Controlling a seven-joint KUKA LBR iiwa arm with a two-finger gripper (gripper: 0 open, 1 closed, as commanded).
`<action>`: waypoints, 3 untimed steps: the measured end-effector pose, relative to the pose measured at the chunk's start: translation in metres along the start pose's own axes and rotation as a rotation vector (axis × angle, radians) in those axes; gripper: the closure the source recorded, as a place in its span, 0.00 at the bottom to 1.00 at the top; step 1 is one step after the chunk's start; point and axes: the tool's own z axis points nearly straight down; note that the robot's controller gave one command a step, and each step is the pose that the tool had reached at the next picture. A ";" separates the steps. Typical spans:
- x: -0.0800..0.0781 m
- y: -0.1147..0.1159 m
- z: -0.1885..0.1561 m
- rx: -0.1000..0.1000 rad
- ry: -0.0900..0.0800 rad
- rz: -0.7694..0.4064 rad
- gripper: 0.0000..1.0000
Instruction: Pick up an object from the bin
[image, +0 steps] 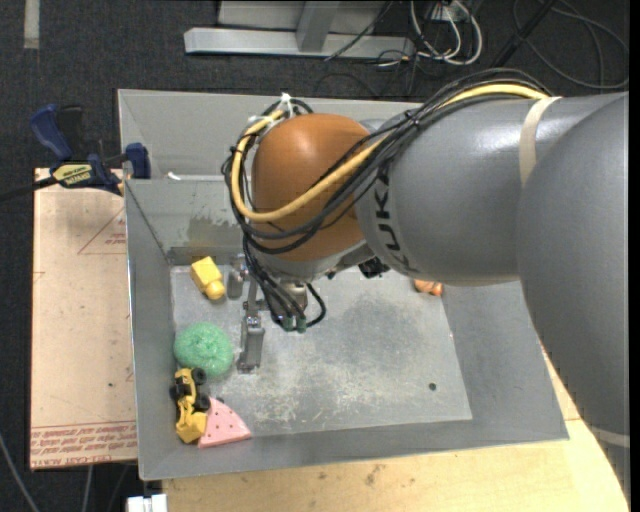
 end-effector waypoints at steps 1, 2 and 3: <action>0.014 0.013 0.030 0.006 0.012 0.153 0.00; 0.003 0.031 0.062 0.002 0.006 0.057 0.00; -0.015 0.033 0.098 0.001 0.005 -0.028 0.00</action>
Offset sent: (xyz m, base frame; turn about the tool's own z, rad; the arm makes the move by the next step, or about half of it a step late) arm 0.0066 0.0424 -0.0907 -0.0645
